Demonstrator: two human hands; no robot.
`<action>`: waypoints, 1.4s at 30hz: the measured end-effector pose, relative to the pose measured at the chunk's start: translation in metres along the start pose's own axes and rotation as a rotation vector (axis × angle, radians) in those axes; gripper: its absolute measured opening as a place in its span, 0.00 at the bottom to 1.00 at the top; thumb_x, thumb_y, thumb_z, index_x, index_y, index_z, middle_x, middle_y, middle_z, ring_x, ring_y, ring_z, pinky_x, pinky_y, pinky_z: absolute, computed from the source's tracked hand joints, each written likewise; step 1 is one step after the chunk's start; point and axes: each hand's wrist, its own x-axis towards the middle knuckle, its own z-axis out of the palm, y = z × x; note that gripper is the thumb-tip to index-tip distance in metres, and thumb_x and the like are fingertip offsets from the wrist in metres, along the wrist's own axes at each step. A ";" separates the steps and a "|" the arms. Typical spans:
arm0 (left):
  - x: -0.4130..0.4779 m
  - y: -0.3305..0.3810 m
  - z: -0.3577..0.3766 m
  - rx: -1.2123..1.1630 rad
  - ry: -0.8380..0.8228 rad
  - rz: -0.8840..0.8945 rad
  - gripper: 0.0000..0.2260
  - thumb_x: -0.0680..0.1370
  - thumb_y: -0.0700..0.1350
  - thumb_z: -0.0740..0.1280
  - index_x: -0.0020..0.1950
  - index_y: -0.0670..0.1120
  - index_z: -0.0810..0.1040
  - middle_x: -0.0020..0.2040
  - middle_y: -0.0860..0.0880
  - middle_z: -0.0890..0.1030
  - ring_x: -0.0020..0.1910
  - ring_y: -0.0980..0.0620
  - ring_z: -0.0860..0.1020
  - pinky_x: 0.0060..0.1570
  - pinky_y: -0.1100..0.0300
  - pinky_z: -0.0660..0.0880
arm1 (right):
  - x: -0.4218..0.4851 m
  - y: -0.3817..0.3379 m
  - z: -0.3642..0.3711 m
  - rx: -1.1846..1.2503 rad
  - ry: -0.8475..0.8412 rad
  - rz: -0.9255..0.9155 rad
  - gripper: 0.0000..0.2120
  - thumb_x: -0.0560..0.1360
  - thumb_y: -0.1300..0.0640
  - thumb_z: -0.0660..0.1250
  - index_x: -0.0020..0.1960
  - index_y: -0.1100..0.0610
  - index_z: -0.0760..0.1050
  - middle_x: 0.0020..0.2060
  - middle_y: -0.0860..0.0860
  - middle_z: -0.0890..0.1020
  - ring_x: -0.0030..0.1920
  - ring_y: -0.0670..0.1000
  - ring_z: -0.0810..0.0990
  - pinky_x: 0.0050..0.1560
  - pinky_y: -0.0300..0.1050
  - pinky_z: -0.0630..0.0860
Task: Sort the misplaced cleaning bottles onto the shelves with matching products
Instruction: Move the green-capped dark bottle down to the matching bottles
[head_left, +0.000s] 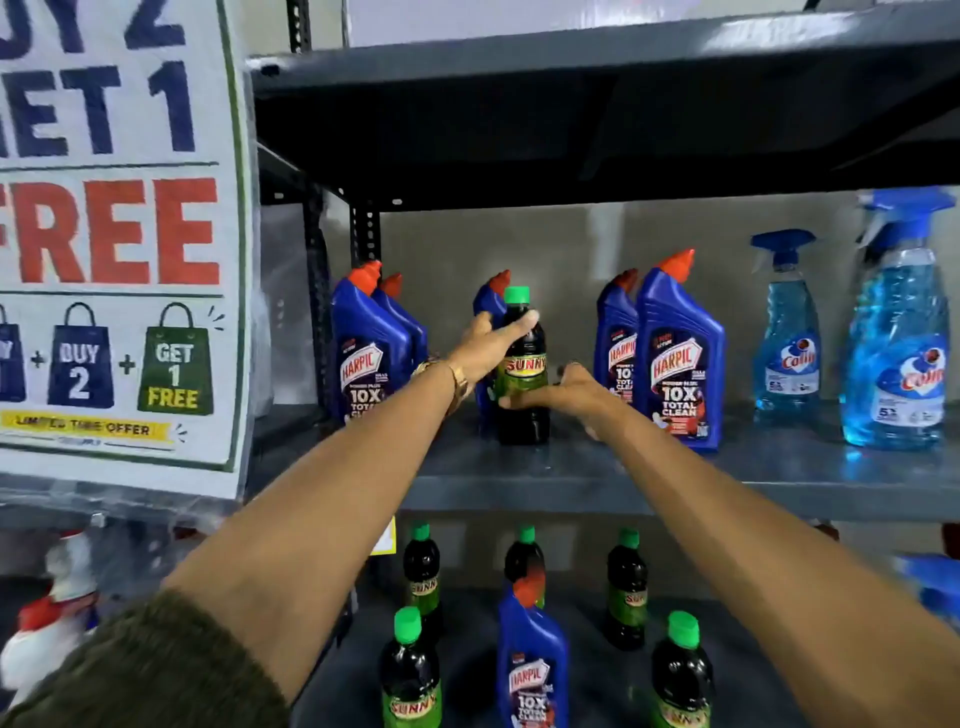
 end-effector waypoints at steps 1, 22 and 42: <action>0.001 0.003 0.001 0.018 -0.023 0.024 0.45 0.54 0.72 0.76 0.63 0.46 0.76 0.62 0.44 0.81 0.61 0.45 0.80 0.65 0.45 0.75 | 0.002 -0.001 0.001 0.012 -0.015 0.014 0.53 0.52 0.47 0.83 0.70 0.64 0.65 0.64 0.53 0.76 0.63 0.53 0.75 0.53 0.44 0.74; -0.133 0.094 0.001 0.164 0.068 0.187 0.20 0.63 0.57 0.80 0.48 0.50 0.79 0.45 0.54 0.84 0.42 0.62 0.83 0.40 0.65 0.79 | -0.101 -0.009 -0.026 0.015 0.133 -0.287 0.31 0.50 0.43 0.82 0.49 0.55 0.82 0.43 0.50 0.87 0.45 0.46 0.85 0.52 0.48 0.83; -0.274 -0.068 0.110 0.194 -0.016 -0.023 0.27 0.55 0.55 0.83 0.46 0.52 0.74 0.49 0.48 0.86 0.48 0.55 0.84 0.54 0.53 0.81 | -0.228 0.187 0.004 -0.014 0.202 0.030 0.27 0.52 0.50 0.84 0.48 0.56 0.81 0.39 0.49 0.85 0.42 0.47 0.83 0.38 0.33 0.75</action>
